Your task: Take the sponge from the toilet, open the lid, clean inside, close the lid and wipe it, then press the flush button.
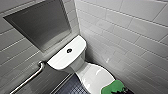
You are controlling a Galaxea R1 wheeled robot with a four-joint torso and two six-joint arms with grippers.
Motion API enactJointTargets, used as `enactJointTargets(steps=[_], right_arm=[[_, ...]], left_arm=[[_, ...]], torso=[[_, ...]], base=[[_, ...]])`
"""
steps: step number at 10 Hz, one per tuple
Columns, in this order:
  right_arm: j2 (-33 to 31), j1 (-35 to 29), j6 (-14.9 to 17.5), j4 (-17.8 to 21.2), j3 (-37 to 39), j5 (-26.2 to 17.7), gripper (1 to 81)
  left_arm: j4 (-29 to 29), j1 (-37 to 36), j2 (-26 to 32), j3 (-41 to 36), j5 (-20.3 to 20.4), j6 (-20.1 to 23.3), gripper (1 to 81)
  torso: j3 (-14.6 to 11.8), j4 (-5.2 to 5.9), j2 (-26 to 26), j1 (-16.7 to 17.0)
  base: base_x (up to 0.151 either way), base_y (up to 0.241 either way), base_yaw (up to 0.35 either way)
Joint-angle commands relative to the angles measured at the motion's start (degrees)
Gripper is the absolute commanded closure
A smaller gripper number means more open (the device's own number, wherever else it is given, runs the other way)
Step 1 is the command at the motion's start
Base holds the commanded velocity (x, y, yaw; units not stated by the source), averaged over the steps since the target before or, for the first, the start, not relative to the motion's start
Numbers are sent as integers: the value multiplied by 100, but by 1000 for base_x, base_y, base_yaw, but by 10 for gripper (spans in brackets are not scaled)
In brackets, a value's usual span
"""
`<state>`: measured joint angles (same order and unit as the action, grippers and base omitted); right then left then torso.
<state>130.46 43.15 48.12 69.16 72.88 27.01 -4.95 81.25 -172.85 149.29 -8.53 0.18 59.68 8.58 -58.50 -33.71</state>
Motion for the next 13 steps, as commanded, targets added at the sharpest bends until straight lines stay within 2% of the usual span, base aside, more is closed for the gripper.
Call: enactJointTargets(steps=[1,2,5,6,8,9,10,12,13], right_arm=[[1309,-1656,1165,1574,2063,-1075,811],[1719,-1821,1165,1679,2690,-1353,811],[2782,-2183,1165,1724,4840,-2879,811],[3107,-2244,1165,1707,5388,-3147,811],[3591,-2350,1165,1585,5927,-3272,811],[3743,-2428,1165,1549,6086,-3377,811],[3850,-2517,1165,1548,6176,-3431,811],[4060,-2640,1174,1513,6220,-3431,811],[4331,-2649,1165,1355,6377,-3422,811]], left_arm=[[38,185,48,-5,-562,34,10],[38,185,40,4,-562,26,10],[47,185,92,4,-562,17,10],[47,185,110,4,-562,17,10],[47,185,101,4,-562,8,10],[47,185,101,4,-562,8,10],[55,185,101,4,-562,8,10],[47,185,75,4,-562,8,10],[47,185,66,4,-562,8,10]], torso=[[0,0,0,0],[0,0,0,0],[0,0,0,0],[0,0,0,0],[371,0,0,0],[440,0,0,0],[172,0,0,0],[343,0,5,-2],[384,0,5,-2]], base=[[0,0,0],[0,0,0],[0,0,0],[0,0,0],[0,0,0],[0,0,0],[0,0,0],[0,0,0],[0,0,0]])
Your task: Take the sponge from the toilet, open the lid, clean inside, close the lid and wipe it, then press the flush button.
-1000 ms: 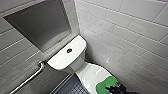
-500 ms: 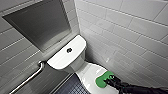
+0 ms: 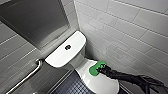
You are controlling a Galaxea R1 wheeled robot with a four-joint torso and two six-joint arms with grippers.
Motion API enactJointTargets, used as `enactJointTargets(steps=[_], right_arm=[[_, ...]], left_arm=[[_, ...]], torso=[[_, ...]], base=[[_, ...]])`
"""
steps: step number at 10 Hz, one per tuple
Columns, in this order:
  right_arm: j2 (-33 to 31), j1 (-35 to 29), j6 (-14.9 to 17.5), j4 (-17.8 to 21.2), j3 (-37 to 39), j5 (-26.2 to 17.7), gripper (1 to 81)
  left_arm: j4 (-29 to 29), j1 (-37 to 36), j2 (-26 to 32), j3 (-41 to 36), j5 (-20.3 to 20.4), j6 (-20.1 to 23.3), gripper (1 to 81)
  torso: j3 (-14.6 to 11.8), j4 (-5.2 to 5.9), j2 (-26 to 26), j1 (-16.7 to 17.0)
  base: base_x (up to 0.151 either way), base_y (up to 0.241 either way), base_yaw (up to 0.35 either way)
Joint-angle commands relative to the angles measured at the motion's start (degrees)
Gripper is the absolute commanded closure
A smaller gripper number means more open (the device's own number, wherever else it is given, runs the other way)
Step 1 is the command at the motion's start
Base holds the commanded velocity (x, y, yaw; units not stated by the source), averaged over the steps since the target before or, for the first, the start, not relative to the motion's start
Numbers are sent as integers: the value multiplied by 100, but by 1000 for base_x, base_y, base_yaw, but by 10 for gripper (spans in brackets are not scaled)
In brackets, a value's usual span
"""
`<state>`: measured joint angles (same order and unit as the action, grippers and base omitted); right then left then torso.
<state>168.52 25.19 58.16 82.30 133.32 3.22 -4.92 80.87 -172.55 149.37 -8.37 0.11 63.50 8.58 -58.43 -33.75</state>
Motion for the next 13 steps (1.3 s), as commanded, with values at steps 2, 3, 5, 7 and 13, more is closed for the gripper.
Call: enactJointTargets(steps=[2,3,5,7,13], right_arm=[[1088,-694,169,-205,825,-1112,811],[1282,-528,160,-232,1141,-1218,811],[1231,-115,152,-188,1468,-1253,811],[837,211,109,-170,1382,-1271,811],[-1537,606,81,-144,-1405,-471,811]], left_arm=[[44,223,44,-4,-578,15,10],[44,223,36,-4,-578,15,10],[44,241,44,-4,-578,15,10],[44,250,36,-13,-578,15,10],[35,258,0,-4,-569,24,10]], torso=[[0,0,0,0],[0,0,0,0],[2,0,0,0],[2,0,0,0],[2,0,-2,0]], base=[[0,0,0],[0,0,0],[0,0,0],[0,0,0],[0,0,0]])
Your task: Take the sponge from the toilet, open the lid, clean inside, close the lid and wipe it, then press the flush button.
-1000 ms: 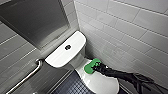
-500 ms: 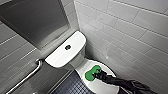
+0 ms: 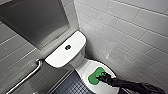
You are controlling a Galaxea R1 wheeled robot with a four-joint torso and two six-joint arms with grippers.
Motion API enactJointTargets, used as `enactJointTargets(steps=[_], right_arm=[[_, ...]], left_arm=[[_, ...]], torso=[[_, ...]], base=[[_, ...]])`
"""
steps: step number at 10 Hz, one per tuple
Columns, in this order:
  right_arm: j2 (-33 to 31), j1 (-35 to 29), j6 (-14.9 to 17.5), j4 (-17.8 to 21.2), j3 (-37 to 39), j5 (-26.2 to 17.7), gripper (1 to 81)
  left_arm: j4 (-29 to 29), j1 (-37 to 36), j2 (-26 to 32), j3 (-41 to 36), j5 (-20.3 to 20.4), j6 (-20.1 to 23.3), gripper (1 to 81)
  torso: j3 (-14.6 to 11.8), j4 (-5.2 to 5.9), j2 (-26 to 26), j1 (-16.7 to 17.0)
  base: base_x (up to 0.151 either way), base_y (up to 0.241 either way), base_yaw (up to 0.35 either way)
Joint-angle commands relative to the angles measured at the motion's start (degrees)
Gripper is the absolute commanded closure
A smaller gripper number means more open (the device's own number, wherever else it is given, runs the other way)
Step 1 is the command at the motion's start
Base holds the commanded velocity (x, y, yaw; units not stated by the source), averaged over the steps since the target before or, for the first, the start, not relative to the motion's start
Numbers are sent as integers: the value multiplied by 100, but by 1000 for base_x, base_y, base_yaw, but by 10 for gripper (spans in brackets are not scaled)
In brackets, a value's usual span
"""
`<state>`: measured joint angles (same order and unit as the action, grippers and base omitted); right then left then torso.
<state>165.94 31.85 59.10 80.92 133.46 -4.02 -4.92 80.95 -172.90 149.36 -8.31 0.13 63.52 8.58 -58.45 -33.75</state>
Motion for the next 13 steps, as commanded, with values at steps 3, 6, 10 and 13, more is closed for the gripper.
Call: enactJointTargets(steps=[3,6,10,13], right_arm=[[-1797,326,-30,11,-1596,253,811],[-2396,731,-48,11,-1921,253,811],[-3695,1047,-48,11,-3247,437,811],[-4092,1188,-13,-41,-4751,1272,811]], left_arm=[[35,251,45,-3,-575,31,10],[27,251,36,-3,-575,31,10],[18,242,27,-21,-575,39,10],[18,208,9,-29,-575,39,10]], torso=[[0,0,0,0],[-2,0,0,0],[-2,0,0,0],[-2,0,0,0]], base=[[0,0,0],[0,0,0],[0,0,0],[0,0,0]])
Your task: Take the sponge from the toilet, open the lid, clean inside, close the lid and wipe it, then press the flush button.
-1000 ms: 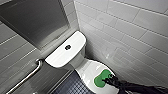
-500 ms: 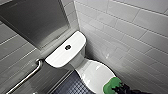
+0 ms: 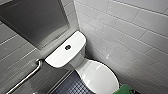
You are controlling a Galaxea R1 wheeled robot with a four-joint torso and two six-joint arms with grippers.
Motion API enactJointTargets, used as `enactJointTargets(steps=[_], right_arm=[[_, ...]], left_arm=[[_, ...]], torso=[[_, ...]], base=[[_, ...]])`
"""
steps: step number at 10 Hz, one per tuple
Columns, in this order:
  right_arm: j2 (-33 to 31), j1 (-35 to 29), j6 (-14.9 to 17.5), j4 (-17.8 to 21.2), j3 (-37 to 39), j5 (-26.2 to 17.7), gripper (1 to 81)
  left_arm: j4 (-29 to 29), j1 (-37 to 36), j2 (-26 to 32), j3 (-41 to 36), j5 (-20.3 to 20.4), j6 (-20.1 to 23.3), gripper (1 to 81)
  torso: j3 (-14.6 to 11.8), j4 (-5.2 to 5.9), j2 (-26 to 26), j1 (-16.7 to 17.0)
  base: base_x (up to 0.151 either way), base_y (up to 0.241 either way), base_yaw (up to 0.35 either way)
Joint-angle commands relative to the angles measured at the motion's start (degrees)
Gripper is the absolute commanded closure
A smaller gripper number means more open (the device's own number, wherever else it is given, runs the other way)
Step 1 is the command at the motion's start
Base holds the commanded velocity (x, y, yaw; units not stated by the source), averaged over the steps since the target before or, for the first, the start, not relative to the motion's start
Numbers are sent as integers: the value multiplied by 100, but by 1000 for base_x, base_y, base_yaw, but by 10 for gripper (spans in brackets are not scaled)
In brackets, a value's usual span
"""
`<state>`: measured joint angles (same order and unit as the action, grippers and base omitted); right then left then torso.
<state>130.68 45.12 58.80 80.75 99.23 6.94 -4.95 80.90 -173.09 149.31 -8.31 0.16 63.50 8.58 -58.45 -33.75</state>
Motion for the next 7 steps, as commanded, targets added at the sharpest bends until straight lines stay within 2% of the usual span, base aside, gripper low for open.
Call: enactJointTargets(steps=[1,3,4,7], right_arm=[[-593,-234,62,-33,-1882,624,811],[-444,-769,71,37,-2594,1328,811],[-216,-1084,71,151,-2629,1556,811],[839,-1755,106,600,-1671,1583,811]], left_arm=[[12,212,20,-25,-575,37,10],[12,212,20,-16,-575,37,10],[12,212,20,-16,-566,37,10],[29,212,38,-7,-575,37,10]], torso=[[0,0,0,0],[0,0,0,0],[0,0,0,0],[0,0,0,0]], base=[[0,0,0],[0,0,0],[0,0,0],[0,0,0]])
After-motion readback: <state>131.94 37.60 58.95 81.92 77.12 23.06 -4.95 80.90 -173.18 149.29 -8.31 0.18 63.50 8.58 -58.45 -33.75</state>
